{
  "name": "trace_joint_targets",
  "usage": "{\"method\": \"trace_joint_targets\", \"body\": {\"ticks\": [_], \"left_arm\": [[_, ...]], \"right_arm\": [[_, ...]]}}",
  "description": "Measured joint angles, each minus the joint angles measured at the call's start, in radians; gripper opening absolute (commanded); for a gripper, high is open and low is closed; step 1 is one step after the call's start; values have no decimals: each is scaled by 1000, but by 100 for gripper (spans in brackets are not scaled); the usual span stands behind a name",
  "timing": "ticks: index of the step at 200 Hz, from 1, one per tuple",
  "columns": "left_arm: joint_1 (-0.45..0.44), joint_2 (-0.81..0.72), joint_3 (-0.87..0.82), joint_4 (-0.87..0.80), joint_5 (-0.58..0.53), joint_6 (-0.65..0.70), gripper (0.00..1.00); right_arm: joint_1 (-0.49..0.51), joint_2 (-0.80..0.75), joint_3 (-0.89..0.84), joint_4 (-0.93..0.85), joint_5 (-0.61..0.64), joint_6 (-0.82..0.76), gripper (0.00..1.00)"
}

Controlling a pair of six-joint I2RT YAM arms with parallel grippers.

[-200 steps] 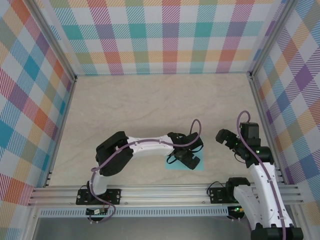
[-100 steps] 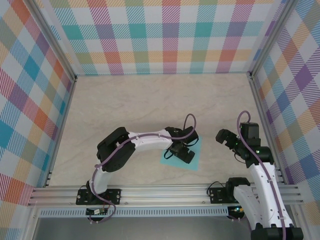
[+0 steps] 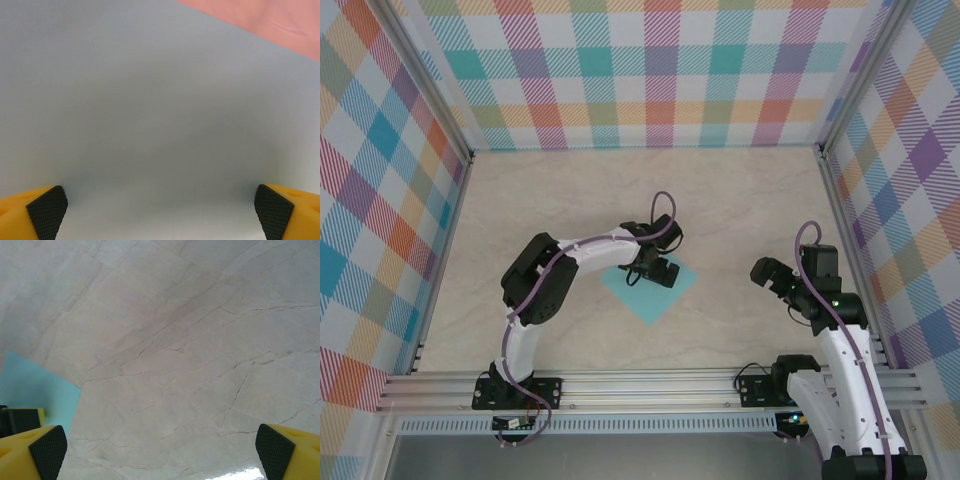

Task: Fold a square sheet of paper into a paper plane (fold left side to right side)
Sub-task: Move the square sheet of paper to the center of the table, then pick up the square sheet of paper from the center of the table.

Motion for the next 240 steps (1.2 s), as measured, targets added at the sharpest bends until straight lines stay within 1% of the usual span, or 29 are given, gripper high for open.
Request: {"method": "trace_joint_targets", "body": {"ticks": [21,51,78,98,113,126,142,165,182,195,210,240], "left_arm": [[30,23,33,-3,-8,0,99],[43,43,68,-4,-5,0,99],[47,40,70,-4,21,1,100],[56,11,67,-4,67,0,100],[73,-56,39,6,105,-2,100],[100,-142,-12,23,141,-12,100],[152,-253,-89,51,193,-33,99],[234,-349,-200,103,270,-61,96],[281,-353,-269,138,333,-83,92],[306,-340,-306,155,375,-95,90],[321,-312,-322,170,425,-107,86],[323,-262,-323,212,496,-117,84]], "right_arm": [[0,7,0,4,-11,8,100],[0,26,0,10,-39,15,100],[0,68,-1,49,-103,15,100],[5,135,-1,90,-165,18,100],[28,204,0,126,-195,27,100],[77,274,8,146,-201,38,100],[175,384,45,166,-185,48,100],[327,554,152,192,-112,72,100],[411,674,233,224,-59,97,100],[455,750,282,250,-28,117,100],[484,824,328,268,1,139,100],[523,962,419,277,47,166,100]]}}
